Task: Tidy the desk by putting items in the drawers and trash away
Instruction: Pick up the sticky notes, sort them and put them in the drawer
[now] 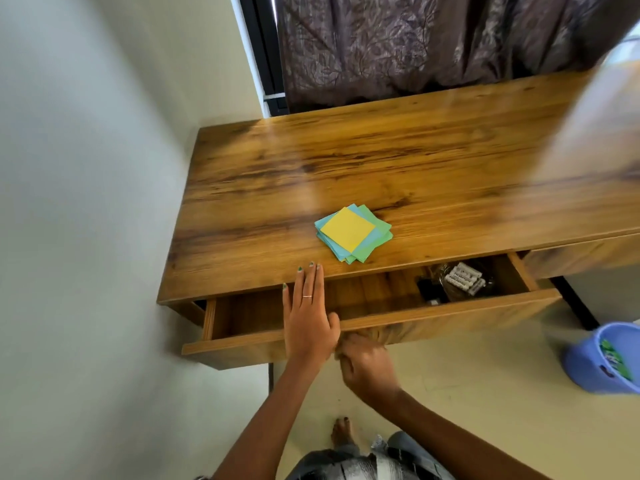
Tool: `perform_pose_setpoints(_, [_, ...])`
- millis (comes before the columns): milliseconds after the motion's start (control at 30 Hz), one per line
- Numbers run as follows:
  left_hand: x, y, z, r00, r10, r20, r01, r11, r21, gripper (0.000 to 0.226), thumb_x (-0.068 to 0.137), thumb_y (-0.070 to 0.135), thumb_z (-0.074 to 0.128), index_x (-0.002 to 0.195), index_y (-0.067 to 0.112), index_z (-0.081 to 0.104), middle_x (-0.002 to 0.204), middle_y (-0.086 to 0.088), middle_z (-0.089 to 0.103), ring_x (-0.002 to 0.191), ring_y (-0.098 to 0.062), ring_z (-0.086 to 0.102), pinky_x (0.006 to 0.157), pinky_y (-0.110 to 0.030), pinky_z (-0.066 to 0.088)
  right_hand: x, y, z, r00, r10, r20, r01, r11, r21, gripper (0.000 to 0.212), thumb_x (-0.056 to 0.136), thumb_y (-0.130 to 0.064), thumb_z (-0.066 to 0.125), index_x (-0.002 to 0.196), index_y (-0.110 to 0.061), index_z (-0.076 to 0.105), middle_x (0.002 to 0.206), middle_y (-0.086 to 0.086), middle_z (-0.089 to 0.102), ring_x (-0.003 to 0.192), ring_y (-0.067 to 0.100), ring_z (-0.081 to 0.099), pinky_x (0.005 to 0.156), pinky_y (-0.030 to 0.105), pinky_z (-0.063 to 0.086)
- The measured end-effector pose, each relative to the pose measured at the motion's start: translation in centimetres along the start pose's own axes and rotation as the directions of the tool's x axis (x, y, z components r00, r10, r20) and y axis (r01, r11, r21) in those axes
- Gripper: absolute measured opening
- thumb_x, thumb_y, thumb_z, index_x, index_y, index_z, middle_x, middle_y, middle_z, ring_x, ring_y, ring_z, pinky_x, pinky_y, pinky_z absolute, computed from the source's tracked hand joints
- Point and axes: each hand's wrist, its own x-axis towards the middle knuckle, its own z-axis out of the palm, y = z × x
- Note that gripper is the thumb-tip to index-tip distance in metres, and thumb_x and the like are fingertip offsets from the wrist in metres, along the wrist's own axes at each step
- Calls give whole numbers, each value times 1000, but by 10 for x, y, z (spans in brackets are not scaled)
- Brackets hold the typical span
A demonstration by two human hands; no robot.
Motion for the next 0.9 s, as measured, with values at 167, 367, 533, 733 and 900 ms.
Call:
perform_pose_setpoints(167, [-9, -2, 4, 998, -9, 57, 3, 994, 110, 74, 81, 30, 39, 149, 10, 17, 157, -10, 19, 144, -31, 15, 117, -52, 6, 19, -19, -39, 939, -259, -225, 248, 966, -76, 17, 84, -6, 56, 70, -13, 63, 69, 0, 58, 65, 14, 50, 55, 27, 41])
perform_pose_setpoints(367, [-29, 9, -3, 993, -63, 95, 49, 988, 143, 81, 70, 27, 37, 147, 7, 22, 154, -13, 26, 142, -33, 22, 112, -53, 6, 47, -12, -74, 947, -77, -313, 62, 996, -58, 19, 79, -9, 47, 73, -14, 64, 74, -2, 61, 74, 11, 52, 58, 25, 45])
perform_pose_setpoints(533, [-47, 10, -8, 977, -72, 202, 36, 984, 177, 82, 68, 33, 35, 145, 5, 31, 152, -14, 31, 141, -31, 26, 111, -52, 4, 71, -3, -83, 946, 22, -325, -29, 999, -18, 21, 81, -15, 44, 77, -14, 65, 81, 0, 64, 84, 12, 54, 68, 24, 46])
perform_pose_setpoints(733, [-57, 4, -11, 932, -10, 362, -61, 981, 183, 91, 58, 46, 38, 139, 6, 42, 148, -14, 39, 139, -28, 22, 106, -54, 13, 106, 7, -87, 957, 186, -222, -204, 977, -60, 20, 83, -13, 58, 102, -14, 63, 108, 6, 60, 103, 24, 51, 79, 28, 36])
perform_pose_setpoints(900, [-54, 10, -21, 886, 82, 455, -149, 982, 112, 93, 71, 47, 41, 151, 13, 6, 158, -7, -9, 142, -25, -21, 109, -52, -17, 143, 9, -90, 927, 371, -43, -371, 900, -229, 79, 77, -62, 59, 138, -20, 31, 141, 6, 32, 129, 25, 29, 102, 39, 29])
